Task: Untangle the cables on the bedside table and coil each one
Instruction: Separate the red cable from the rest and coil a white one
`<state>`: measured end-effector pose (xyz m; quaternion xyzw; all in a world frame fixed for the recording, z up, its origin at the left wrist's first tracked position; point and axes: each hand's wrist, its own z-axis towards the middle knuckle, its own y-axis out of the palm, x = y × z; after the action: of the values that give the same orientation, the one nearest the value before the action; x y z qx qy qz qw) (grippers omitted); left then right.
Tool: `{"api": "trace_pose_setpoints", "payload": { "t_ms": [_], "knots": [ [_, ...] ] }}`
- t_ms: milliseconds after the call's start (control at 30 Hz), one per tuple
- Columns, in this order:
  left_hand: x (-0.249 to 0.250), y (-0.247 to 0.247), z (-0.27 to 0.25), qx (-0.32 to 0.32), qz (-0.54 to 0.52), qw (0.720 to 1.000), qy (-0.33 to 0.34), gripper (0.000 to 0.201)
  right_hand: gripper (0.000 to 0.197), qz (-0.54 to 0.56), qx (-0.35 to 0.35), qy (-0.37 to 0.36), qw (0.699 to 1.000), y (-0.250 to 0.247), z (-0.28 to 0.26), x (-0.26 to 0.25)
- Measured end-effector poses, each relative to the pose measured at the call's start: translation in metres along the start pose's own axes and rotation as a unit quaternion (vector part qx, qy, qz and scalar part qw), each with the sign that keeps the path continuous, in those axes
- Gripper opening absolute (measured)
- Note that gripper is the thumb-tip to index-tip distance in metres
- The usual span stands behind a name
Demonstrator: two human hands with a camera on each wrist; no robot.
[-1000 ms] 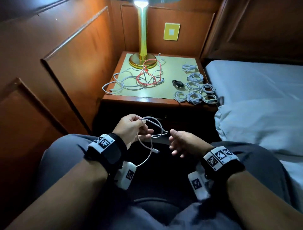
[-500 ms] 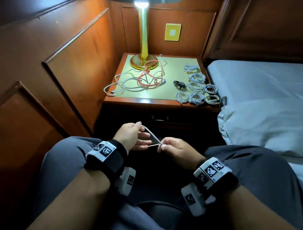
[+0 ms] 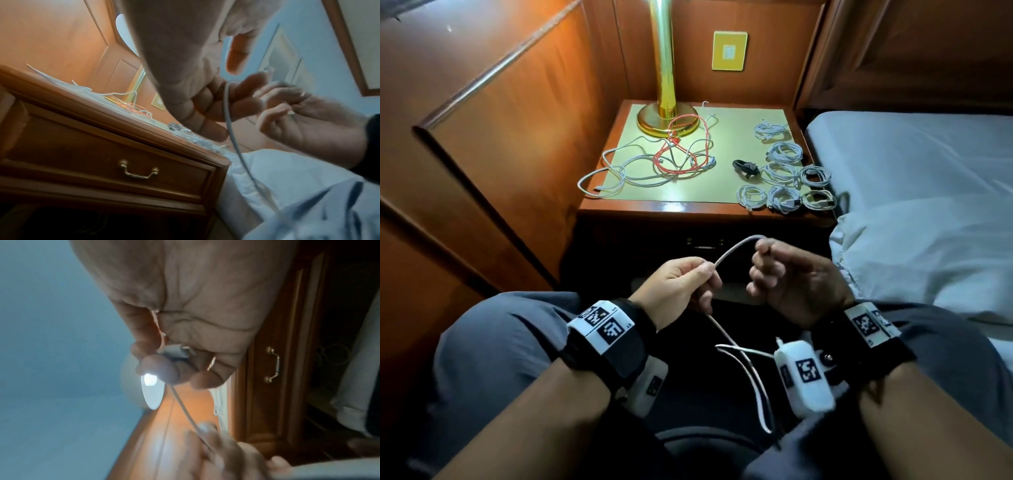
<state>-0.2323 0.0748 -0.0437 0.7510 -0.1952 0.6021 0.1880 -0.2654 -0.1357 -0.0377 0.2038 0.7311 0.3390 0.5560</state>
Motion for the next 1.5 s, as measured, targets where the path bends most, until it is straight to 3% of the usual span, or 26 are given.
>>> {"api": "trace_pose_setpoints", "payload": {
  "t_ms": [67,167,300,400,467,533,567,633,733,800,867,967,1033,1067,1133,1200,1233,1267,1333,1400,1500],
  "knots": [
    [-0.003,-0.011,0.006,0.039,0.131,0.99,0.014,0.028,0.024,0.029,0.055,-0.052,0.997,-0.007,-0.002,-0.017],
    [-0.009,-0.033,0.012,0.046,0.339,0.94,0.024,0.023,0.019,0.042,0.133,-0.135,0.981,-0.019,-0.004,-0.039],
    [-0.012,-0.035,0.014,0.05,0.408,0.91,0.044,0.01,0.017,-0.039,0.191,-0.173,0.965,-0.026,-0.001,-0.04],
    [-0.018,-0.026,0.016,0.043,0.398,0.914,0.062,0.013,0.016,-0.173,0.176,-0.117,0.962,-0.019,0.003,-0.026],
    [-0.025,-0.019,0.017,0.047,0.359,0.928,0.093,0.034,0.02,-0.286,0.128,-0.046,0.948,-0.011,0.005,-0.015],
    [-0.03,-0.013,0.019,0.036,0.312,0.942,0.118,0.064,0.024,-0.331,0.046,0.039,0.942,-0.002,0.004,-0.002],
    [-0.031,-0.011,0.019,0.023,0.29,0.949,0.121,0.073,0.026,-0.313,-0.001,0.08,0.947,0.003,0.003,0.003],
    [-0.031,-0.003,0.019,-0.002,0.258,0.958,0.129,0.073,0.027,-0.22,-0.08,0.12,0.965,0.008,0.0,0.009],
    [-0.031,0.003,0.02,-0.054,0.226,0.965,0.121,0.033,0.019,-0.065,-0.124,0.081,0.987,0.008,-0.004,-0.003],
    [-0.027,0.003,0.021,-0.065,0.216,0.971,0.082,0.02,0.014,0.008,-0.081,0.024,0.996,0.003,-0.007,-0.019],
    [-0.024,-0.003,0.023,-0.007,0.246,0.967,0.07,0.022,0.013,0.046,0.024,-0.073,0.996,-0.005,-0.01,-0.035],
    [-0.025,-0.012,0.029,0.082,0.205,0.972,0.075,0.008,0.021,0.002,0.183,-0.181,0.966,-0.02,-0.009,-0.05],
    [-0.026,-0.012,0.029,0.11,0.237,0.96,0.104,0.008,0.024,-0.132,0.219,-0.202,0.945,-0.026,-0.005,-0.045],
    [-0.026,-0.01,0.027,0.103,0.263,0.951,0.125,0.009,0.024,-0.241,0.229,-0.206,0.92,-0.028,-0.002,-0.037],
    [-0.023,-0.002,0.02,0.065,0.312,0.932,0.171,0.007,0.023,-0.474,0.211,-0.212,0.828,-0.027,0.003,-0.016],
    [-0.021,0.004,0.015,0.034,0.335,0.914,0.225,0.006,0.024,-0.627,0.135,-0.218,0.735,-0.022,0.009,0.004],
    [-0.021,0.004,0.015,0.031,0.337,0.907,0.25,0.006,0.024,-0.668,0.092,-0.209,0.708,-0.018,0.012,0.01],
    [-0.02,0.003,0.015,0.038,0.333,0.903,0.268,0.006,0.023,-0.687,0.059,-0.186,0.699,-0.015,0.014,0.015],
    [-0.018,-0.002,0.015,0.068,0.313,0.904,0.283,0.007,0.021,-0.668,0.04,-0.112,0.734,-0.011,0.017,0.022],
    [-0.018,-0.007,0.014,0.097,0.293,0.912,0.27,0.009,0.02,-0.584,0.057,-0.041,0.809,-0.008,0.017,0.026],
    [-0.018,-0.008,0.013,0.097,0.272,0.935,0.207,0.019,0.022,-0.4,0.06,0.005,0.915,0.004,0.012,0.026]
  ]
}}
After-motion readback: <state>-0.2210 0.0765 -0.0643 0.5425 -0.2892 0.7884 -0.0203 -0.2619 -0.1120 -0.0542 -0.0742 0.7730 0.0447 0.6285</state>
